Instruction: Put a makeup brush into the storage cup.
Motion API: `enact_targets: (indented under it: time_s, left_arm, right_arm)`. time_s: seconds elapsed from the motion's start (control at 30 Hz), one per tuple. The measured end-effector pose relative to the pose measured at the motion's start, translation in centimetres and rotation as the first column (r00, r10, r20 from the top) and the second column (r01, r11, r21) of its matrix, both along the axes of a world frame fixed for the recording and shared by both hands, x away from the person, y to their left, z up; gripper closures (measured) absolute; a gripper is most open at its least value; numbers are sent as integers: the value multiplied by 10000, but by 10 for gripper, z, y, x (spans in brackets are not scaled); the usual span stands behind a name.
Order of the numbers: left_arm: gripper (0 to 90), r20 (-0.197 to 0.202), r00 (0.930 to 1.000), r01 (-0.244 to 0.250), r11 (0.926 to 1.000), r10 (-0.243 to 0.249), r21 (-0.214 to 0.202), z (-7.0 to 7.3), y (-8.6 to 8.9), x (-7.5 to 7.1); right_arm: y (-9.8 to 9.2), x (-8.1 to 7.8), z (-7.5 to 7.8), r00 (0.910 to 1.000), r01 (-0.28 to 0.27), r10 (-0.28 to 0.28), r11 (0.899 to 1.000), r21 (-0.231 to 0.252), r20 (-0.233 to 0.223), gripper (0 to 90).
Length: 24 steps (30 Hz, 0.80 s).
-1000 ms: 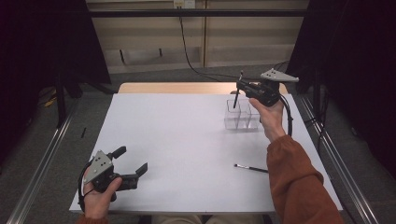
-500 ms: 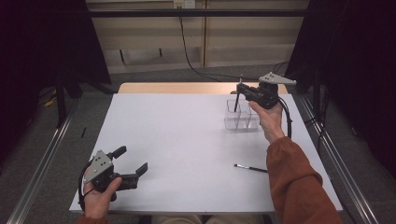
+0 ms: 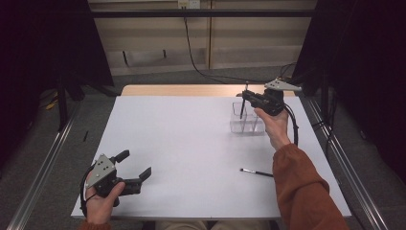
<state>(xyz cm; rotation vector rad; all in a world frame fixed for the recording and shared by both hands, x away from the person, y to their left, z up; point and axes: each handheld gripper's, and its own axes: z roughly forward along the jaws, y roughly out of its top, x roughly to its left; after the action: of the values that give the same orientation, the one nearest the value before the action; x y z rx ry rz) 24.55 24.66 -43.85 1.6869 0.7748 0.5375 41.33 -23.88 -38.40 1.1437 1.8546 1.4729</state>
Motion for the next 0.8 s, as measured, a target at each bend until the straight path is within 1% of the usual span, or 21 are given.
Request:
enact_targets:
  time_s: [0.4, 0.47, 0.6, 0.63, 0.7, 0.77, 0.8]
  left_arm:
    - [24, -20, 10000, -17, 10000, 17, 32, -1, 0, 0]
    - [23, -24, 10000, -19, 10000, 19, 37, -1, 0, 0]
    - [23, -38, 10000, -14, 10000, 14, 35, -1, 0, 0]
    - [23, -41, 10000, -15, 10000, 16, 42, -1, 0, 0]
    - [23, -41, 10000, -17, 10000, 17, 54, -1, 0, 0]
    - [23, -45, 10000, -19, 10000, 19, 58, -1, 0, 0]
    - [23, -41, 10000, -15, 10000, 15, 60, -1, 0, 0]
  right_arm:
    - [-2, 0, -8, 9999, 28, -28, 10000, -27, -141, 840]
    - [-3, 0, -9, 9998, 75, -73, 10000, 59, -193, 839]
    - [-5, 0, -10, 9998, 65, -63, 9999, 77, -202, 836]
    - [-6, 0, -10, 9997, 53, -50, 9999, 119, -234, 830]
    - [-6, 0, -11, 9997, 103, -99, 9998, 148, -244, 784]
    - [-5, 0, -11, 9996, 75, -73, 9999, 99, -257, 775]
    - [-5, 0, -11, 9997, 63, -61, 9999, 91, -250, 747]
